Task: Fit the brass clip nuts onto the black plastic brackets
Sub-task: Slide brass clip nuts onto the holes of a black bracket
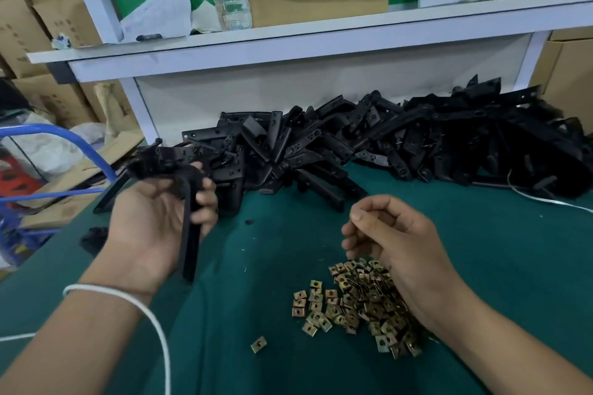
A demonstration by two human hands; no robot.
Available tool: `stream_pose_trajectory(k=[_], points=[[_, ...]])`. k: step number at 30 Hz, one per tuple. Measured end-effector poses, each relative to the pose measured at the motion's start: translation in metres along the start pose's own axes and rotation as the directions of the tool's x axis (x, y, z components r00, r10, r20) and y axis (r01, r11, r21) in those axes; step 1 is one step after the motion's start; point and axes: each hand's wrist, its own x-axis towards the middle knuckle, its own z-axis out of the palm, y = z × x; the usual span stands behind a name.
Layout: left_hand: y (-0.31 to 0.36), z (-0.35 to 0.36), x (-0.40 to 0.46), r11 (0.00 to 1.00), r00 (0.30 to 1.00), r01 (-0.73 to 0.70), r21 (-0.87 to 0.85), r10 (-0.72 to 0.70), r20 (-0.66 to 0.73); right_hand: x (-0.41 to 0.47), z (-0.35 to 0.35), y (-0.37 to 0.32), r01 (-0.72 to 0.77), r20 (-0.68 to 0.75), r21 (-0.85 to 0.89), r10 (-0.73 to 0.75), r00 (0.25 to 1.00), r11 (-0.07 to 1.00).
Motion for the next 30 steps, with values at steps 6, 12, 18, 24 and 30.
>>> stream_pose_trajectory(k=[6, 12, 18, 24, 30], points=[[-0.037, 0.05, 0.01, 0.756, 0.992, 0.099, 0.647, -0.02, -0.128, -0.002, 0.001, 0.0, 0.002, 0.031, -0.028, -0.001, 1.0, 1.0], [-0.069, 0.048, -0.014, 0.287, 0.975, -0.215, 0.933, 0.007, 0.222, -0.003, 0.007, 0.002, -0.01, 0.079, -0.011, 0.011, 0.997, 1.0], [-0.072, 0.035, -0.02, 0.162, 0.899, -0.398, 0.903, -0.129, 0.419, -0.003, 0.006, 0.005, -0.027, 0.067, -0.051, 0.031, 0.997, 0.998], [-0.09, 0.038, -0.026, -0.175, 0.826, -0.545, 0.82, 0.054, 0.561, -0.006, 0.008, 0.008, -0.056, 0.069, -0.109, 0.064, 0.996, 0.992], [-0.096, 0.055, -0.03, -0.147, 0.808, -0.544, 0.826, 0.172, 0.563, -0.012, 0.018, 0.011, -0.097, 0.148, -0.023, 0.1, 0.984, 0.995]])
